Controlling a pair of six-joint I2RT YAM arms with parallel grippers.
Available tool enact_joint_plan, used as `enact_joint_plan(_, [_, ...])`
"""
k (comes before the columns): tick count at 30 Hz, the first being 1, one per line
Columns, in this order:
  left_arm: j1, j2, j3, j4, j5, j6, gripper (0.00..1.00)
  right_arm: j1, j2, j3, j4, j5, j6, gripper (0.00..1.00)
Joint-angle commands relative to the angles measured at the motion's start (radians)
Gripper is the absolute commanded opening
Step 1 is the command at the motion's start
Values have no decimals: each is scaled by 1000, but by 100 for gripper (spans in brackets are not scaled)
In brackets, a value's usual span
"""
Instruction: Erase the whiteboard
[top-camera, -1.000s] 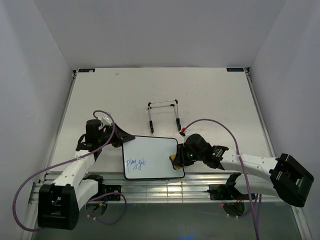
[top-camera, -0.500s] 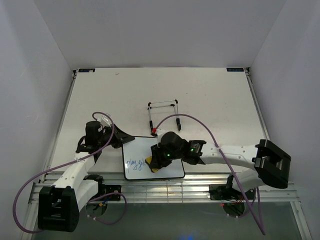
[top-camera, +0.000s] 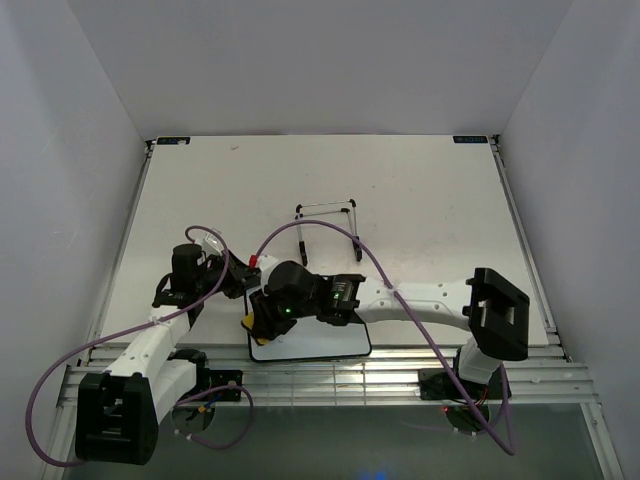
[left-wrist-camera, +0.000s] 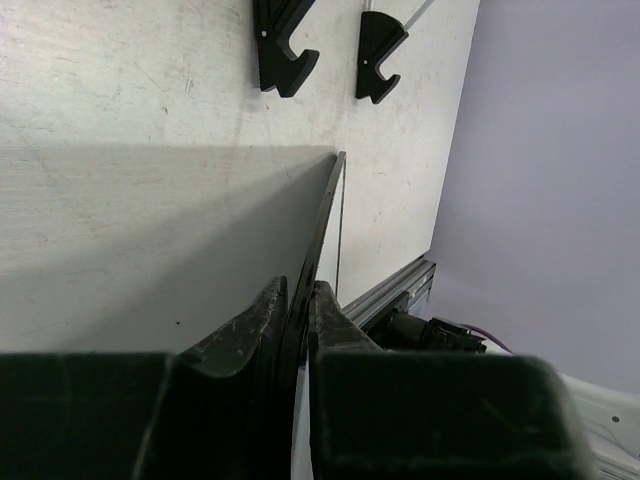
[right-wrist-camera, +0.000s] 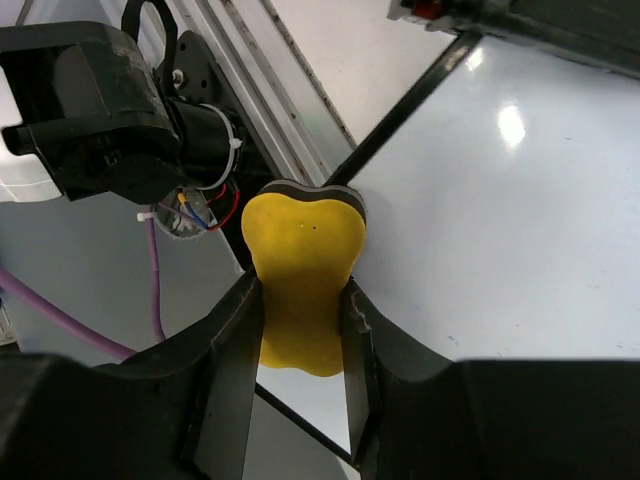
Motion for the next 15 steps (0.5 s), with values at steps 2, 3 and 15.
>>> enact_joint_plan(2, [-14, 2, 2, -74, -103, 42, 0, -58, -21, -129, -114, 139, -16, 30])
enact_joint_plan(3, [-14, 1, 2, -77, -103, 44, 0, -81, -30, -143, -129, 150, -13, 30])
enact_joint_plan(15, [-14, 2, 7, -84, -109, 45, 0, -13, 13, -17, -166, 12, -104, 31])
